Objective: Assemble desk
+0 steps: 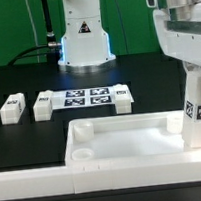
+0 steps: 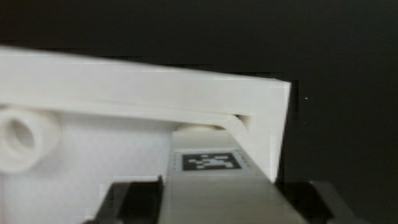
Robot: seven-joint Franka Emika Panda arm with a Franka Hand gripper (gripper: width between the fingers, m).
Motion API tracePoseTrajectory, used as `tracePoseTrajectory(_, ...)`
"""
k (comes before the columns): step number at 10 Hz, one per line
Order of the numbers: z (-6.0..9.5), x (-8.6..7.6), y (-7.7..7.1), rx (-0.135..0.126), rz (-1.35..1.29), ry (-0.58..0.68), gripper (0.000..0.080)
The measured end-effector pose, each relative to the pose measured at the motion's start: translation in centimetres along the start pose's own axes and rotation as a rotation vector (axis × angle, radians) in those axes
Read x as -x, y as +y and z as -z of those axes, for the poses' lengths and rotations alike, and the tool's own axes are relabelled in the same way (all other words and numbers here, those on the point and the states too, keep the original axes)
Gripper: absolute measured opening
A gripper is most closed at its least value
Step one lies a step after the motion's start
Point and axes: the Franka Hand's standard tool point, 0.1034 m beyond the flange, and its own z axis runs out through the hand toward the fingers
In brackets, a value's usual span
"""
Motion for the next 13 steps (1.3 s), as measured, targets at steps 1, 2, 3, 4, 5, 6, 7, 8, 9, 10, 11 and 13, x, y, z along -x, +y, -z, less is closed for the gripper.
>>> tracePoseTrajectory(1,0.0,0.2,0.0,-0.002,-0.053,0.000,0.0294)
tracePoseTrajectory(2,0.0,0.1,0.0,-0.002,-0.040,0.000,0.0294)
tracePoseTrajectory(3,0.0,0.1,0.0,-0.001,0.017,0.000,0.0294)
tracePoseTrajectory(4,0.2,-0.3,0.2,0.033,0.179,-0.005,0.0404)
tracePoseTrajectory(5,0.6,-0.6,0.0,0.051,0.316,-0.011,0.0542)
tracePoseTrajectory(6,0.5,-0.6,0.0,0.052,0.448,-0.010,0.0616)
tracePoseTrajectory(7,0.5,-0.7,0.0,0.052,0.551,-0.012,0.0616)
tracePoseTrajectory(8,0.5,-0.7,0.0,0.051,0.594,-0.012,0.0644)
tracePoseTrajectory(9,0.5,-0.8,0.0,0.051,0.677,-0.015,0.0648)
tracePoseTrajectory(10,0.5,-0.8,0.0,0.051,0.741,-0.016,0.0648)
tracePoseTrajectory(11,0.5,-0.8,0.0,0.051,0.794,-0.017,0.0649)
tracePoseTrajectory(13,0.3,-1.8,0.1,0.101,1.165,0.028,0.0649)
